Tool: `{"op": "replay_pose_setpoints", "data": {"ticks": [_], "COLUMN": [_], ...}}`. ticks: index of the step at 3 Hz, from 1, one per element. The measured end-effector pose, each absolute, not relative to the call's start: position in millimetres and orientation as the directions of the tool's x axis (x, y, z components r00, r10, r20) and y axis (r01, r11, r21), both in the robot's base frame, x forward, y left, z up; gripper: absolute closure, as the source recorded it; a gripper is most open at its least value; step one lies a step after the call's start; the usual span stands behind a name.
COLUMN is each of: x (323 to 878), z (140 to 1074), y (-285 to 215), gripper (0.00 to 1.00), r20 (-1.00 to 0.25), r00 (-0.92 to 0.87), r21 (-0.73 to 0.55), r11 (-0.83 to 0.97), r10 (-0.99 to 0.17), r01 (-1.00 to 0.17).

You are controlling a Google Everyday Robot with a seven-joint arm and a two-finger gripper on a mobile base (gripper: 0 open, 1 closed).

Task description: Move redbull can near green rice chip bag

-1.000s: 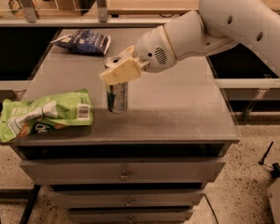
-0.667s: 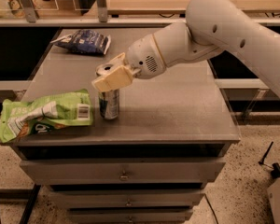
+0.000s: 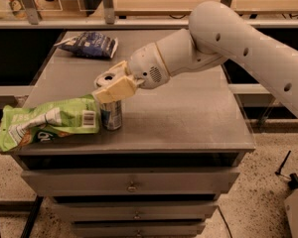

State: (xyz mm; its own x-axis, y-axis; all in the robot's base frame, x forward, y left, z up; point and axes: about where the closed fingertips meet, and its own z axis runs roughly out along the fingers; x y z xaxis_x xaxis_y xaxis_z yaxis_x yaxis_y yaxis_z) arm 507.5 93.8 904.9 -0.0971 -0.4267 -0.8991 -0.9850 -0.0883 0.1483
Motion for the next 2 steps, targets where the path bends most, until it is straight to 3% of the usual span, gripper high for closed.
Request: {"op": "replay_pose_setpoints", "data": {"ticks": [2], "x": [507.4], "z": [907.4], "y": [94.1], "gripper": [0.13], "r20": [-0.900], "r00": [-0.094], "r21": [0.146], "r11": [-0.091], "r10": [-0.426], "r01": [-0.985]}}
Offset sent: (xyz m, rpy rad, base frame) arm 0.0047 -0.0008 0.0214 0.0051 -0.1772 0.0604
